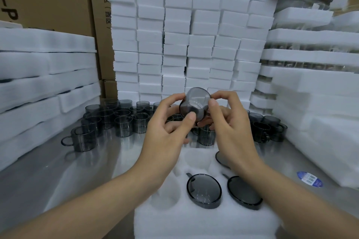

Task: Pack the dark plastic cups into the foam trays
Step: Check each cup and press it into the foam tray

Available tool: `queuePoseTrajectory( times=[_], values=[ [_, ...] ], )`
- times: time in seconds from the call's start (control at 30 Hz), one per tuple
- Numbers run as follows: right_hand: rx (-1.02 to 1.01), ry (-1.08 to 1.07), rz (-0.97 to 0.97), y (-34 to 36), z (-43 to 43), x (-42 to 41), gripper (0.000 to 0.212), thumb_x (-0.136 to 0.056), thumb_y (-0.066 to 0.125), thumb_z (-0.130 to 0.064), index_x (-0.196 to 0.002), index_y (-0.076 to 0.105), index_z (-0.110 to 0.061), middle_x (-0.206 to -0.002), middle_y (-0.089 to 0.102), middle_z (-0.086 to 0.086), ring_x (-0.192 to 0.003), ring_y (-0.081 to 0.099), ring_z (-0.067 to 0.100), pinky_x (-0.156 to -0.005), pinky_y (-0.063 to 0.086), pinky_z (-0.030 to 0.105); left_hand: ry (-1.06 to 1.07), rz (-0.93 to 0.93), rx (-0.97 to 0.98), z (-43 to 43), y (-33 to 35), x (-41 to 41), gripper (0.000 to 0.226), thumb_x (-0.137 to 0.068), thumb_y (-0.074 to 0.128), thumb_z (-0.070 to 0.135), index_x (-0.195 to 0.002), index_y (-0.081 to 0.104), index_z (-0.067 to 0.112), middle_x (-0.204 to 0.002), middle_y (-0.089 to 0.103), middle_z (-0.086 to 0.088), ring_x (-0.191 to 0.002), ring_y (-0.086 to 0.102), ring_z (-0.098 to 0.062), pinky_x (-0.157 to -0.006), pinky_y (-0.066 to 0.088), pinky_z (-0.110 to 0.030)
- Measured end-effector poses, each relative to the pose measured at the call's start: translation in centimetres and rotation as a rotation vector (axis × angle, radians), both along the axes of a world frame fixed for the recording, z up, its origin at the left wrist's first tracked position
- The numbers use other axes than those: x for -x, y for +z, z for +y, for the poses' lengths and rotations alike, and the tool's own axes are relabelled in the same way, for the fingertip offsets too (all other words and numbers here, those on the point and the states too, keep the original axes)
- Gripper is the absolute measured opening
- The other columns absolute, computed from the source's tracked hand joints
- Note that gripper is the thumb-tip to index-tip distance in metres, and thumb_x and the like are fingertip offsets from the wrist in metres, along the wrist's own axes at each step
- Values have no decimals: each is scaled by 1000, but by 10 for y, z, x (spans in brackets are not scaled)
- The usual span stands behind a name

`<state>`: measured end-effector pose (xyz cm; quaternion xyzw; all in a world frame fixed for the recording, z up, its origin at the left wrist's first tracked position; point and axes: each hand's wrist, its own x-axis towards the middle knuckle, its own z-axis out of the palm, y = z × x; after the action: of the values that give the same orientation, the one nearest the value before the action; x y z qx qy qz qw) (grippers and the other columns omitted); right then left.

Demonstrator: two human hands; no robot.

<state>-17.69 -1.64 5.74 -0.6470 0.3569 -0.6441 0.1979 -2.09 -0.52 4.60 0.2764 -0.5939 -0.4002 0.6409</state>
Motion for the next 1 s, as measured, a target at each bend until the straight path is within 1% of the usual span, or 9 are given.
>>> queuePoseTrajectory(
  times=[0.07, 0.23, 0.4, 0.5, 0.6, 0.7, 0.77, 0.87, 1.0],
  values=[
    [-44, 36, 26, 1, 0, 0, 14, -105, 59, -40, -116, 61, -32, -92, 80, 1, -87, 76, 18, -74, 55, 33, 41, 35, -6, -1, 1, 0, 30, -99, 76, 30, -123, 67, 46, -120, 74, 11, -96, 79, -16, -72, 60, -24],
    [-107, 111, 109, -2, 0, -2, 40, -95, 68, -45, -131, 61, -31, -110, 78, -6, -99, 76, 18, -80, 58, 30, 80, 104, -36, -3, 1, -1, 26, -96, 75, 38, -121, 67, 44, -115, 76, 7, -91, 80, -17, -69, 60, -25],
    [-159, 97, 84, -3, -2, -1, 28, -102, 60, -50, -119, 72, -31, -98, 80, -3, -82, 76, 18, -69, 53, 19, 60, 119, -91, -5, 2, -4, 24, -109, 61, 29, -122, 73, 45, -118, 74, 5, -94, 80, -19, -72, 62, -30],
    [-178, 93, 55, -2, -4, 1, 27, -103, 56, -52, -110, 75, -32, -92, 80, 0, -76, 76, 20, -64, 51, 17, 29, 117, -105, -4, 4, -3, 31, -111, 56, 25, -122, 75, 47, -126, 71, 2, -95, 80, -20, -72, 62, -30],
    [-159, 82, 62, -2, -3, -1, 26, -98, 62, -54, -114, 71, -36, -98, 79, -6, -79, 76, 18, -66, 53, 20, 21, 114, -115, -5, 3, -3, 26, -111, 55, 29, -122, 74, 43, -125, 75, 1, -104, 78, -19, -74, 60, -32],
    [-87, 33, 118, -3, -2, -3, 35, -89, 72, -53, -121, 61, -45, -102, 75, -13, -86, 72, 16, -71, 57, 30, 6, 125, -124, -6, 1, -1, 19, -109, 59, 36, -124, 69, 32, -120, 77, 5, -113, 74, -14, -84, 59, -36],
    [-7, 0, 209, -4, -2, -4, 44, -86, 80, -44, -125, 58, -44, -105, 68, -12, -92, 69, 17, -73, 56, 33, -1, 142, -114, -7, 0, -1, 25, -106, 62, 38, -126, 63, 23, -116, 78, 4, -110, 75, -12, -90, 59, -36],
    [82, -53, 359, -7, -1, -5, 51, -84, 84, -35, -126, 57, -44, -113, 56, -18, -107, 62, 14, -75, 54, 27, -7, 160, -94, -8, -1, -2, 26, -105, 64, 38, -122, 58, 20, -105, 78, 8, -101, 75, -8, -79, 60, -24],
    [86, -24, 410, -7, 3, -5, 45, -85, 79, -50, -123, 56, -48, -118, 54, -18, -114, 60, 9, -77, 57, 25, 13, 160, -131, -10, -2, -4, 6, -108, 60, 31, -106, 60, 25, -90, 72, 11, -82, 70, -7, -66, 55, -16]
  ],
)
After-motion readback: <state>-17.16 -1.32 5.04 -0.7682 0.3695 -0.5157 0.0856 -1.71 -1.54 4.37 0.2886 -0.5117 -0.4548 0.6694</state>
